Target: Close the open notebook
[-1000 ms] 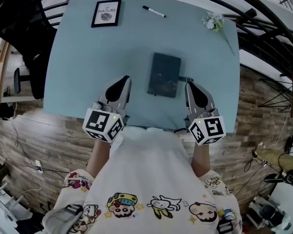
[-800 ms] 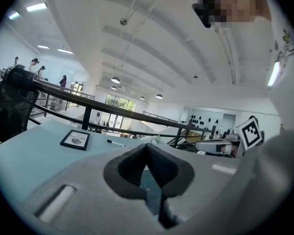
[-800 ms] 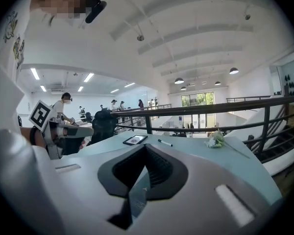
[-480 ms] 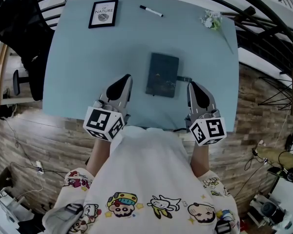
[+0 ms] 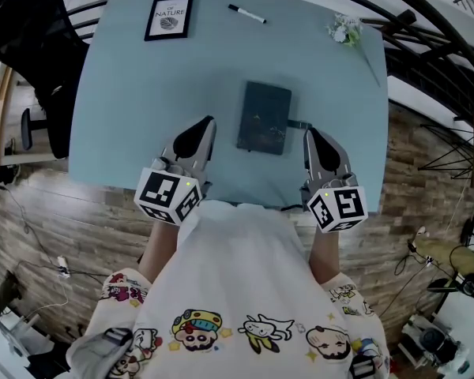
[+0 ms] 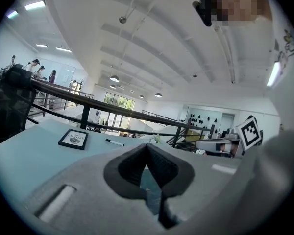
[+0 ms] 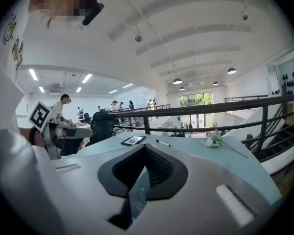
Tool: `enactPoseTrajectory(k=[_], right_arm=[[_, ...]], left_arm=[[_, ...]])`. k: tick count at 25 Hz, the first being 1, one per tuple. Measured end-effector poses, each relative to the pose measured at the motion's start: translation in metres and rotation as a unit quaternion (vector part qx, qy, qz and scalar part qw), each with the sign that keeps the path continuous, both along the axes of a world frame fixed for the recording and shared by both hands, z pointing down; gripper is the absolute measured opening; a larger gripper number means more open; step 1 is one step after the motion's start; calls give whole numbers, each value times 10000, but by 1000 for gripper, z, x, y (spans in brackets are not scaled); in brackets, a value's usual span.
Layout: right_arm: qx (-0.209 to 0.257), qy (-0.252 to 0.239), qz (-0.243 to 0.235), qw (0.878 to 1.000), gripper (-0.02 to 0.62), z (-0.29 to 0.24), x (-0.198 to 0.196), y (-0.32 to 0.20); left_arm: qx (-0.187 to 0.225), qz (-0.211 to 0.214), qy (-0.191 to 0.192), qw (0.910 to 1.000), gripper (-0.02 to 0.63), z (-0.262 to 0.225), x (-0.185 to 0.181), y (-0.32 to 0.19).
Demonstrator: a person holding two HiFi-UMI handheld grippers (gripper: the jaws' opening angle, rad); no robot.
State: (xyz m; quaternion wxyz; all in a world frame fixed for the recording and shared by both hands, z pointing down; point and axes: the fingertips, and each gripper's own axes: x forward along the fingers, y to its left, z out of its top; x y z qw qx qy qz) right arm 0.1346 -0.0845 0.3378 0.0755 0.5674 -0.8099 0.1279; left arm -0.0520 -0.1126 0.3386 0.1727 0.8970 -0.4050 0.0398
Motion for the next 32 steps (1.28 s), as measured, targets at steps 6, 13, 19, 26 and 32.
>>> enactPoseTrajectory(k=[6,13,19,26,32], right_arm=[[-51,-28,2,10000,8,1,2,3],[-81,-106,38,9999,8,4,4,8],[-79,-117,72,9999,8,4,4,10],[-97,-112,48,9999,8,5,4,10],[-95,-130,82,9998,8,5,4,11]], left_arm=[[-11,2,-8,10000,-2,0,3,2],[-33,-16,6,10000,-2,2,3,4],[-21,-48,22,10000,-2,3,-1,6],[-47,-55,14,10000,-2,4,-2,7],[-31,-54,23,10000,-2,3,-3,8]])
